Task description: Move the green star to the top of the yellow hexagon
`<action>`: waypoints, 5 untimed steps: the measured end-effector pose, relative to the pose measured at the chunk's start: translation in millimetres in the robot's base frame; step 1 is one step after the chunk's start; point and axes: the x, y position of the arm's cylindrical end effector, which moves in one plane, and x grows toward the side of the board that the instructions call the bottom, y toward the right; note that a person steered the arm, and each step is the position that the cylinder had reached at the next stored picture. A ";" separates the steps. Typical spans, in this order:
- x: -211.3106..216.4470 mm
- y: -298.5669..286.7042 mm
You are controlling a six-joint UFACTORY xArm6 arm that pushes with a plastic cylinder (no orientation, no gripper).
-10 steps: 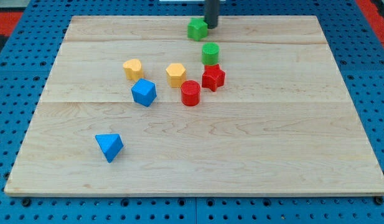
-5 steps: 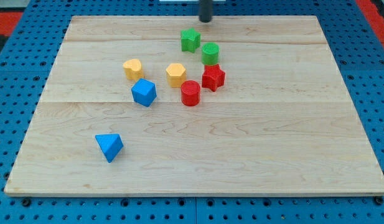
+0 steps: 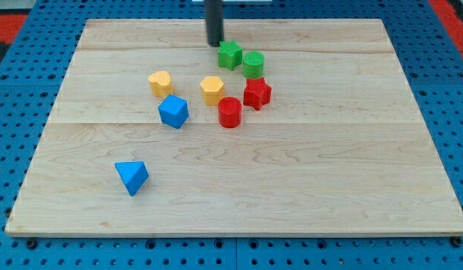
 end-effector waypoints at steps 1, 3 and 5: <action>11.5 44.7; 37.0 -13.6; 8.6 85.1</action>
